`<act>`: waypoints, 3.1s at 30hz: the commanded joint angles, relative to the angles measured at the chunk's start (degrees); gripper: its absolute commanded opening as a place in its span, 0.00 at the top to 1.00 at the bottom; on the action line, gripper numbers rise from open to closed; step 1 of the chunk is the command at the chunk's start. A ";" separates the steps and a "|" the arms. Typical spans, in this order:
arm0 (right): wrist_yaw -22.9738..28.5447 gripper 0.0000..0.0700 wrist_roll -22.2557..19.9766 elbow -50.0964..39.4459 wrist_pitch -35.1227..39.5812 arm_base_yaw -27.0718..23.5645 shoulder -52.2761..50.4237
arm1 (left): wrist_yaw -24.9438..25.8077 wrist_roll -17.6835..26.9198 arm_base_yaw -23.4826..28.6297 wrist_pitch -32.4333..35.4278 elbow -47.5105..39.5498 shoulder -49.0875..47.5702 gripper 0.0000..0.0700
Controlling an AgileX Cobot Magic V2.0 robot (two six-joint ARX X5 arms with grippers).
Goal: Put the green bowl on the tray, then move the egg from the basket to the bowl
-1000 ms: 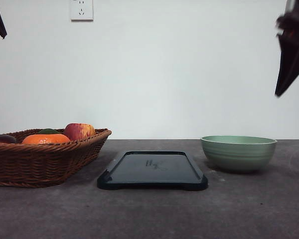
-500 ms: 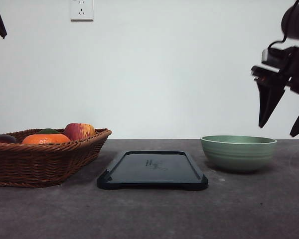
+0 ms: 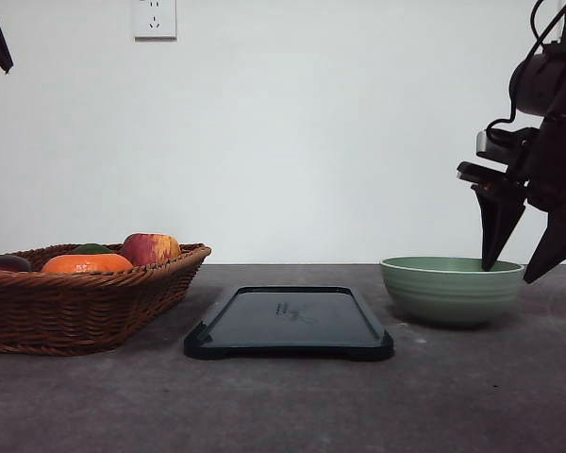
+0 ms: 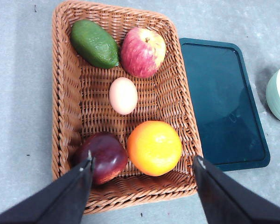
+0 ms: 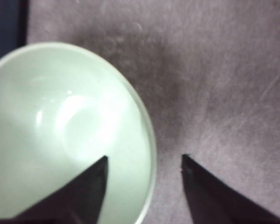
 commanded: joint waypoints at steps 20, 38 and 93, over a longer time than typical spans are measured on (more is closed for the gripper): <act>-2.31 1.00 -1.80 12.65 -11.18 4.96 -1.60 | 0.31 0.92 -0.20 0.35 1.40 0.37 0.39; 2.39 1.00 -0.50 35.63 -14.98 18.43 11.87 | 0.31 0.92 -0.20 0.37 1.40 0.42 0.39; 6.18 0.59 -4.81 -9.51 14.05 20.96 -21.70 | 0.28 0.87 -0.20 -0.23 1.40 0.44 0.38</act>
